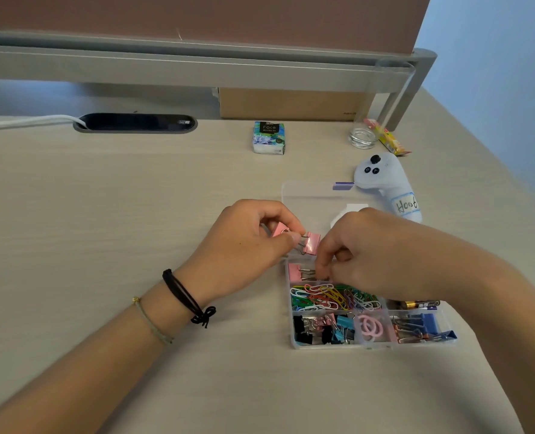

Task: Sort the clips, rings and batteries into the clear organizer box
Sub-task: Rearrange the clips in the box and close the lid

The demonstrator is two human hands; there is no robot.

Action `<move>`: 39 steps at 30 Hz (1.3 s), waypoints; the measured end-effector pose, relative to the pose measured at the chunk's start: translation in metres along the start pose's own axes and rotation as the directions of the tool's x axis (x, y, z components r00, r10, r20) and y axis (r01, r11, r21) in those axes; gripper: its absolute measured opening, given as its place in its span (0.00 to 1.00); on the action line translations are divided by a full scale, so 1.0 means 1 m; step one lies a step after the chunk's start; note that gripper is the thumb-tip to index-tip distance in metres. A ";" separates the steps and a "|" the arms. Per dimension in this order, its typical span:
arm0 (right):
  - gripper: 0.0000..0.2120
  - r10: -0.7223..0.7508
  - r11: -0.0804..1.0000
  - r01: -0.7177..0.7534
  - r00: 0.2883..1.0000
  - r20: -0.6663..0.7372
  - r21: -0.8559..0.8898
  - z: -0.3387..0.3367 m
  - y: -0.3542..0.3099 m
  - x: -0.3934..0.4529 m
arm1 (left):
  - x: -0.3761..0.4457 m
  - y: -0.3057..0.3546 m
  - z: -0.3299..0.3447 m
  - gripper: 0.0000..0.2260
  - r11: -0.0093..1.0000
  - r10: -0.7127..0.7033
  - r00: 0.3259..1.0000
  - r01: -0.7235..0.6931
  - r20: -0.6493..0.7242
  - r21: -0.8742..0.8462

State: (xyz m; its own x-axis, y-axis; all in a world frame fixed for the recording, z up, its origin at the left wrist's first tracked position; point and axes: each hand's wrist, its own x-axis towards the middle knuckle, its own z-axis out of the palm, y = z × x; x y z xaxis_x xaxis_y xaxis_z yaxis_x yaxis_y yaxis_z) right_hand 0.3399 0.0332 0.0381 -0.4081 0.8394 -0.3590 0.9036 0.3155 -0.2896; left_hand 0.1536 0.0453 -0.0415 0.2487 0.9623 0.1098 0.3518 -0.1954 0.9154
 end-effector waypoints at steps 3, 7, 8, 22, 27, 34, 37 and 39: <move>0.10 0.013 1.000 -0.013 1.000 0.013 -0.007 0.002 -0.001 0.001 | 0.000 0.000 0.000 0.04 1.000 -0.005 1.000 0.005 0.002 0.012; 0.10 0.018 0.999 -0.018 1.000 0.006 -0.026 0.004 0.000 0.002 | 0.001 -0.003 -0.001 0.03 1.000 -0.008 1.000 0.008 0.008 0.028; 0.10 0.017 0.999 -0.017 1.000 0.006 -0.031 0.005 0.000 0.003 | 0.001 -0.003 -0.001 0.03 1.000 -0.006 1.000 0.006 0.008 0.029; 0.06 -0.027 1.000 0.027 1.000 0.013 0.000 0.006 0.001 0.004 | -0.001 0.002 0.001 0.03 0.999 0.024 0.999 -0.025 0.024 0.023; 0.05 -0.034 0.999 0.032 0.998 0.046 0.039 0.007 0.006 0.008 | -0.001 0.002 0.001 0.04 0.999 0.022 0.999 -0.022 0.024 0.025; 0.06 -0.074 0.997 0.075 0.997 -0.021 0.037 0.005 0.006 0.008 | -0.001 0.002 0.000 0.04 0.999 0.019 1.000 -0.020 0.023 0.034; 0.06 -0.083 0.996 0.084 0.996 -0.040 0.031 0.004 0.008 0.009 | -0.001 0.002 0.000 0.03 0.999 0.021 0.999 -0.021 0.025 0.037; 0.07 -0.076 0.996 0.078 0.996 -0.044 0.044 0.001 0.010 0.009 | -0.001 0.003 -0.001 0.03 0.999 0.020 1.000 -0.021 0.024 0.044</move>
State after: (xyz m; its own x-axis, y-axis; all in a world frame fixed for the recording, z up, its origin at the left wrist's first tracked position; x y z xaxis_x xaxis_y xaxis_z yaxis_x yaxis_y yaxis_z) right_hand 0.3448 0.0432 0.0307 -0.4692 0.8318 -0.2967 0.8626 0.3597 -0.3558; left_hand 0.1535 0.0443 -0.0389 0.2773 0.9534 0.1191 0.3860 -0.2241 0.8949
